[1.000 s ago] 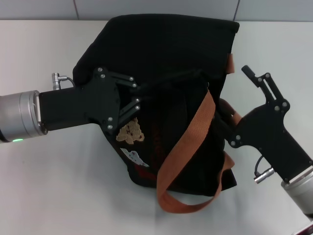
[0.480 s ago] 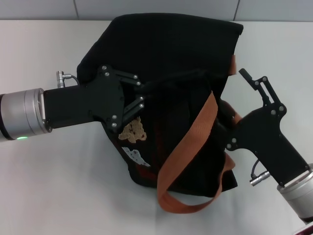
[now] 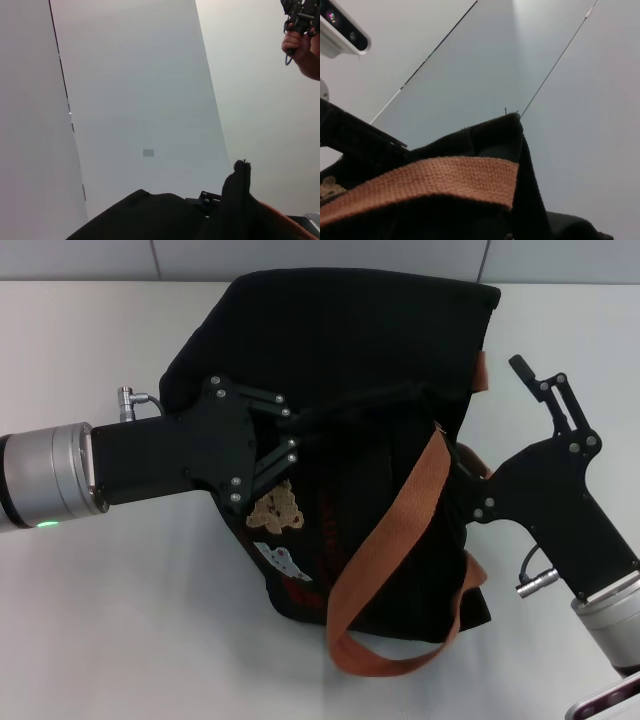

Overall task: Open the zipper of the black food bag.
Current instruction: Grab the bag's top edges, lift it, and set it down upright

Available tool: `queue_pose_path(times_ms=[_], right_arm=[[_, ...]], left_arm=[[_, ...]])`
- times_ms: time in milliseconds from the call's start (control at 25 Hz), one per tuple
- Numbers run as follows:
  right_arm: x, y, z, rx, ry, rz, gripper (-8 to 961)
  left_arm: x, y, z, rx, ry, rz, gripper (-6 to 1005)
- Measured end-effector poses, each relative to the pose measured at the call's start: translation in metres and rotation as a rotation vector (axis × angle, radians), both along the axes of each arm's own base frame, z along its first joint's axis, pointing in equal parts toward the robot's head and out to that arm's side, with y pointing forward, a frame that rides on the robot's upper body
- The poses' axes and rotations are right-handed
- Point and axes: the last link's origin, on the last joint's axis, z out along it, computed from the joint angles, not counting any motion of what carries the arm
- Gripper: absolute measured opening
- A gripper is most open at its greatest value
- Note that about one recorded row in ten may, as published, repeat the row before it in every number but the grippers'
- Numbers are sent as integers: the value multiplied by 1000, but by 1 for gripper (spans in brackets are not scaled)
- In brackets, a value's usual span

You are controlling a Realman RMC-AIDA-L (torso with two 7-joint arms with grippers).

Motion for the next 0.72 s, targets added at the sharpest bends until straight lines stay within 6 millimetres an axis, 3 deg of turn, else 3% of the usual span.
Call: queue_pose_path(times_ms=[720], right_arm=[[-2,-7,-6,-45,-23,45,685]], left_arm=[[1,0,0,0,0,-3,73]])
